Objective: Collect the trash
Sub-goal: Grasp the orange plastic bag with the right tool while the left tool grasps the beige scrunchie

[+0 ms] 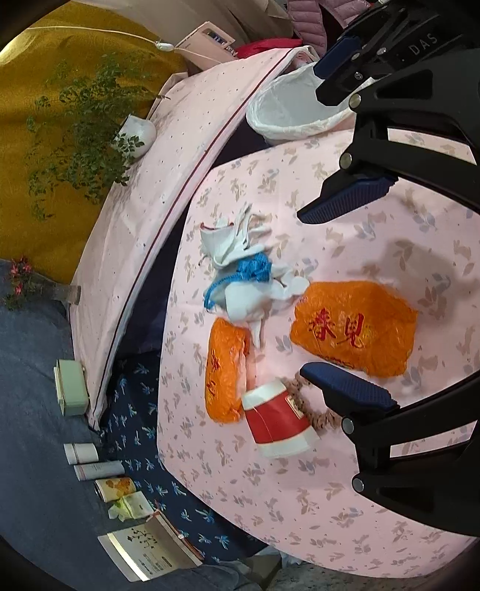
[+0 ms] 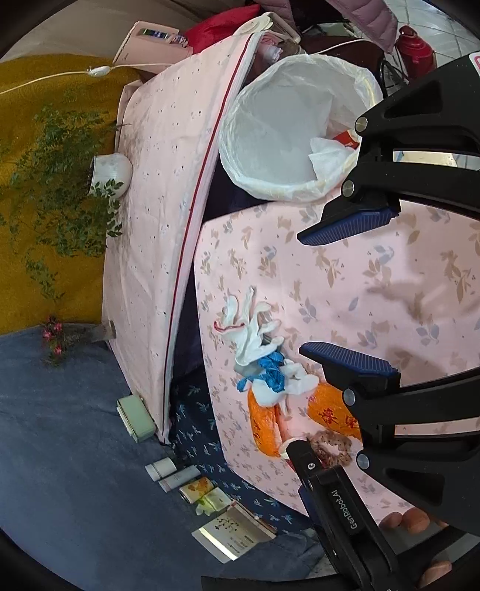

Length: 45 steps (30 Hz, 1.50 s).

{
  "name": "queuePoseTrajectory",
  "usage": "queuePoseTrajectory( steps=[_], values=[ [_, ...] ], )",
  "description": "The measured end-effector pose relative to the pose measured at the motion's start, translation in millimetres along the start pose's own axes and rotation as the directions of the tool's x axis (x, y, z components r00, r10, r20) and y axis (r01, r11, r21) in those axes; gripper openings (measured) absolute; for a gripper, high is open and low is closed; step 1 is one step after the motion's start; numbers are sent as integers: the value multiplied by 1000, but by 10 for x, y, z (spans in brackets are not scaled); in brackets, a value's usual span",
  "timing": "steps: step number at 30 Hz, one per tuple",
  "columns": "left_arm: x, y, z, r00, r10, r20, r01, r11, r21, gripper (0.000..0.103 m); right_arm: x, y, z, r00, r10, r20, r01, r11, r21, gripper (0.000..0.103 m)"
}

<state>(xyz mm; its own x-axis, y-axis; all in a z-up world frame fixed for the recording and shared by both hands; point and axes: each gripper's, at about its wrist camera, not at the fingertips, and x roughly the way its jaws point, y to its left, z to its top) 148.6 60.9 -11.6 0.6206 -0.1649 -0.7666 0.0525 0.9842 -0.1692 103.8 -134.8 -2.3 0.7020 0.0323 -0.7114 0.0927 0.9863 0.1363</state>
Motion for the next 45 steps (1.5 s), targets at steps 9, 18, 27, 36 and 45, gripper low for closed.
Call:
queuePoseTrajectory(
  steps=[9, 18, 27, 36, 45],
  values=[
    [116, 635, -191, 995, 95, -39, -97, 992, -76, 83, 304, 569, -276, 996, 43, -82, -49, 997, -67, 58],
    [322, 1115, -333, 987, 123, -102, -138, 979, -153, 83, 628, 967, -531, 985, 53, -166, -73, 991, -116, 58],
    [581, 1342, -359, 982, 116, -149, -145, 970, -195, 80, 913, 1101, -623, 968, 64, -242, -91, 991, -100, 58],
    [878, 1325, -343, 976, 79, -204, -121, 971, -204, 63, 1145, 1124, -629, 959, 48, -278, -79, 992, -101, 58],
    [922, 1282, -336, 978, 69, -199, -105, 979, -174, 33, 1300, 1148, -679, 941, 79, -329, -114, 989, -90, 45]
  ],
)
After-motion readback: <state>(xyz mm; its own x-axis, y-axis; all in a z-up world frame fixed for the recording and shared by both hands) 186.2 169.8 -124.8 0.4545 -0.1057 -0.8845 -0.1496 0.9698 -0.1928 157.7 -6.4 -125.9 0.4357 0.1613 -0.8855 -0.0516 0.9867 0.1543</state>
